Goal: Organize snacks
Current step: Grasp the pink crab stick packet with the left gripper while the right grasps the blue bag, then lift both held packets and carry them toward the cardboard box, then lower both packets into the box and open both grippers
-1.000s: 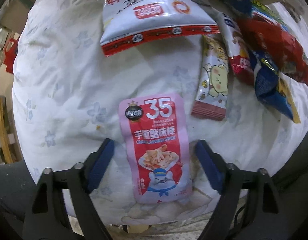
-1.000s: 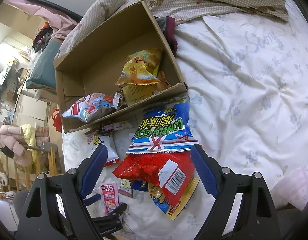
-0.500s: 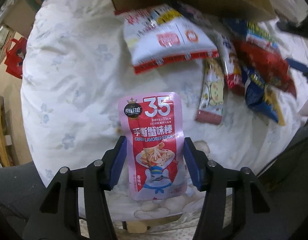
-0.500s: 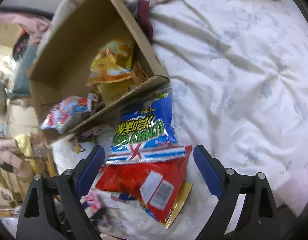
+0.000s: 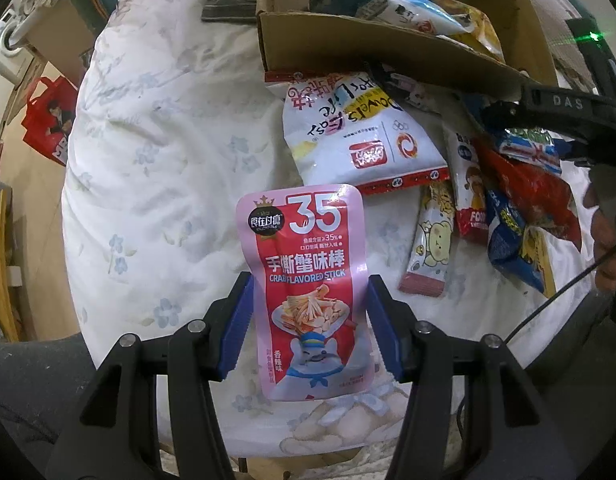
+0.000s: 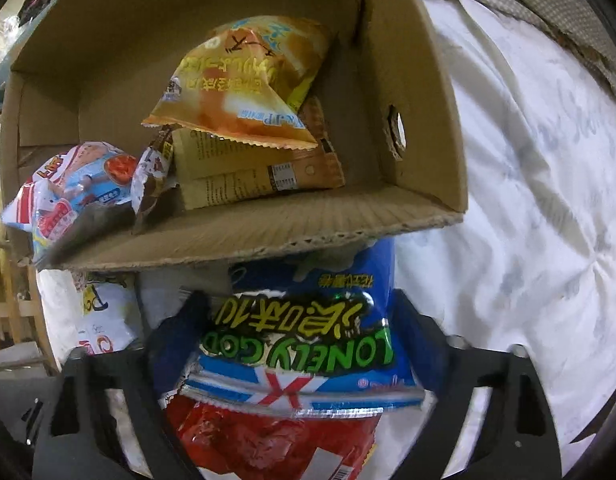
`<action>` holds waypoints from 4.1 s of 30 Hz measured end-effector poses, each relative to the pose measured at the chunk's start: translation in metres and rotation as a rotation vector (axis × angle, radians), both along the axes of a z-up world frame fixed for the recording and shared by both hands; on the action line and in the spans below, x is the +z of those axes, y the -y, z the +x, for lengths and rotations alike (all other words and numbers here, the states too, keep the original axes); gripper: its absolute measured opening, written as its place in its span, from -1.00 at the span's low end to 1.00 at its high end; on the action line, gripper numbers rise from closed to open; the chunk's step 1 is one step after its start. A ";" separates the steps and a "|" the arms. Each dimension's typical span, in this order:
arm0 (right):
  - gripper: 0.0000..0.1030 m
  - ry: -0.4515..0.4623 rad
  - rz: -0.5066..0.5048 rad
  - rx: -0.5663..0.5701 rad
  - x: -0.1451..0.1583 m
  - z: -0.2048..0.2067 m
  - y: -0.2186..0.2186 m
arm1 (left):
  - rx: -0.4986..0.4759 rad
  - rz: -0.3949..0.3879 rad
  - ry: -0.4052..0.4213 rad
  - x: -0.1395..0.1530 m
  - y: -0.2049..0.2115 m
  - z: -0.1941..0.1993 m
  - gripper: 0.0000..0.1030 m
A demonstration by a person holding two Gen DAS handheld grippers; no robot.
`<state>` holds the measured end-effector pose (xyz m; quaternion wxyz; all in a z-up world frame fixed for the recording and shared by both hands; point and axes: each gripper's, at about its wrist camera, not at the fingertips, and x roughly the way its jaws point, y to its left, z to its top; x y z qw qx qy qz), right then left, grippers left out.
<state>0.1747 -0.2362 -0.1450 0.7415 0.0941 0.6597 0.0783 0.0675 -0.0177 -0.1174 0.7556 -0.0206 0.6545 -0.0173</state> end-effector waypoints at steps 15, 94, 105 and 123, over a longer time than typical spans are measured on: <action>0.14 0.126 0.202 -0.009 0.056 -0.062 0.026 | 0.019 0.003 0.107 0.036 -0.002 -0.025 0.01; 0.72 0.330 0.417 -0.044 0.100 0.058 0.013 | 0.009 0.058 0.381 0.106 0.025 0.158 0.72; 0.72 0.343 0.390 -0.016 0.109 0.048 0.008 | 0.012 0.059 0.409 0.122 0.018 0.137 0.72; 0.72 0.354 0.384 0.005 0.129 -0.009 0.012 | 0.042 0.023 0.414 0.128 -0.008 0.075 0.72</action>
